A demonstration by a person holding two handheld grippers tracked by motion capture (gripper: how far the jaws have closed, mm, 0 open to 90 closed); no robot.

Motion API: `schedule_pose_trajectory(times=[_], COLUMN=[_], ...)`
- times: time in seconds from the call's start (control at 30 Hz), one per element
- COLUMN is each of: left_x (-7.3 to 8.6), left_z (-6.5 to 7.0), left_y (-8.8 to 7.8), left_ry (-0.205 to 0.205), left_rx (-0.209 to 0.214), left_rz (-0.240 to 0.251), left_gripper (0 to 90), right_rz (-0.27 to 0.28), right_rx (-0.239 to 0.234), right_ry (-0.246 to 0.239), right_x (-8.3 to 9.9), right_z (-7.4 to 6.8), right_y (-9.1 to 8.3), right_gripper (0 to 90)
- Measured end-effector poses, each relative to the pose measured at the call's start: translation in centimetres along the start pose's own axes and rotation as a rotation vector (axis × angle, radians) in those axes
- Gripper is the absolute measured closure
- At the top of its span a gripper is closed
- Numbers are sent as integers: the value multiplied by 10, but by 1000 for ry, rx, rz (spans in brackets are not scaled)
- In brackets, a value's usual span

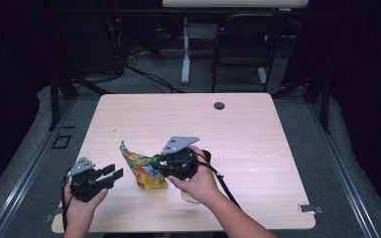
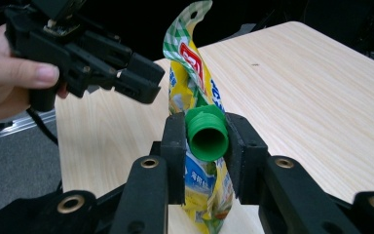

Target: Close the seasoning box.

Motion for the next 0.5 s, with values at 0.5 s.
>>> schedule_pose_trajectory(times=[0.5], left_x=[2], left_z=[2], left_y=[4], left_ry=[0], left_rx=[3], left_rz=[-1], left_gripper=[568], right_rz=[-24], right_rx=[-6], right_ry=[-61], right_x=[13], right_z=[16], right_y=[-16], right_gripper=[710])
Point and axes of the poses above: each handheld gripper's, and its own axes: y roughly forward along the jaws, x roughly out of its underside, z roughly to its right, the point moved 9 cm from there along y, roughly forward along the jaws, and after that the axes turned 14 degrees about x, right-handed, at the moved point
